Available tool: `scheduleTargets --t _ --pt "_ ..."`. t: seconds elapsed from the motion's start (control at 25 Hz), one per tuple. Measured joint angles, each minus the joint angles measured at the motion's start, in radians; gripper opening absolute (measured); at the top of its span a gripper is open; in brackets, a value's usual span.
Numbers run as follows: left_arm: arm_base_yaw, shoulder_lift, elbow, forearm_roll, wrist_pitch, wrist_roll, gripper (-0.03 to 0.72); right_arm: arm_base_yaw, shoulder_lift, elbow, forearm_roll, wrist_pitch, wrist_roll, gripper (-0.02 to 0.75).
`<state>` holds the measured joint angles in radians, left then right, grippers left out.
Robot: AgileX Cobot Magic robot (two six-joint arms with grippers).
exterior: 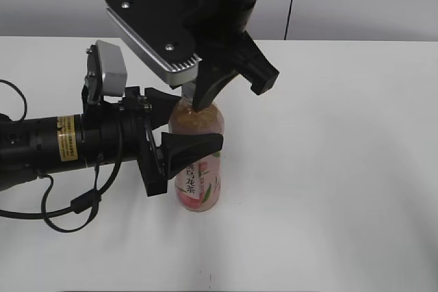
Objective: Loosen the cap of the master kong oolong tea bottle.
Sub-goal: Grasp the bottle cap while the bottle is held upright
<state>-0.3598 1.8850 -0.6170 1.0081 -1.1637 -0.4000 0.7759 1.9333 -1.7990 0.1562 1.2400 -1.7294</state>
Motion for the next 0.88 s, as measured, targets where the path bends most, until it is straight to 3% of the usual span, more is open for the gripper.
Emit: scheduleTargets --t 0.88 --pt "0.0 0.0 0.0 -0.006 0.002 -0.005 0.465 0.002 0.0 0.0 -0.013 -0.009 0.048 0.316"
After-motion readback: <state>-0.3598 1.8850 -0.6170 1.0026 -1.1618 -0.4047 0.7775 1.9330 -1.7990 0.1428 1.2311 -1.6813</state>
